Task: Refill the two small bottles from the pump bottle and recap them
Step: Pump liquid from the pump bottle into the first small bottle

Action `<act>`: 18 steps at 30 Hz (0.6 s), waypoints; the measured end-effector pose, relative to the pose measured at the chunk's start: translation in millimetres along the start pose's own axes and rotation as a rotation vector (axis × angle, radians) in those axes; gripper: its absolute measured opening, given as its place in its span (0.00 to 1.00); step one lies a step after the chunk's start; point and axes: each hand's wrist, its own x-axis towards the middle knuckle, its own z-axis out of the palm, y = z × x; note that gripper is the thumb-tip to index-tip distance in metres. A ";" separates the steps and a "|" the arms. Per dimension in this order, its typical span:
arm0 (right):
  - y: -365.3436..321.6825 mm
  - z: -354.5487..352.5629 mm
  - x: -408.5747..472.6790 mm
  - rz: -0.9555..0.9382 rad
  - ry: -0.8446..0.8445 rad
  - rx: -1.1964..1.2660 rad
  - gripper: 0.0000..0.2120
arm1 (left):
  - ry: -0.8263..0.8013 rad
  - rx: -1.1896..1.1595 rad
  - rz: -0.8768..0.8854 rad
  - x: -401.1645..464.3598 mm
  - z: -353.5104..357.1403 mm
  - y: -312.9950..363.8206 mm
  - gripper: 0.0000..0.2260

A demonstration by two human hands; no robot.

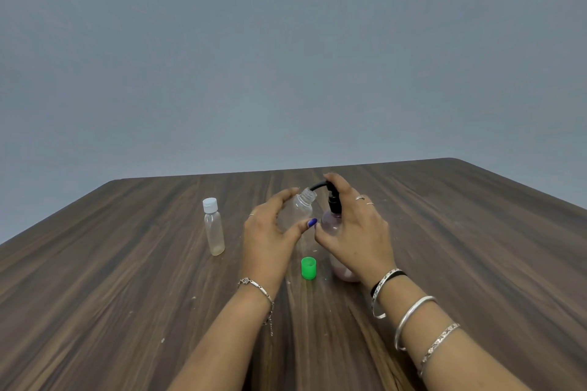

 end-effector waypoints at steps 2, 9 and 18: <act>0.4 -0.1 0.4 0.014 -0.003 -0.010 0.37 | -0.002 -0.005 -0.003 0.0 0.0 -0.6 0.21; -1.4 -0.4 0.1 -0.006 0.003 0.013 0.33 | 0.000 -0.010 -0.009 0.4 -0.3 -1.7 0.22; 1.5 0.3 -1.2 0.001 0.013 0.027 0.33 | -0.009 -0.027 0.004 -0.9 0.1 -2.3 0.21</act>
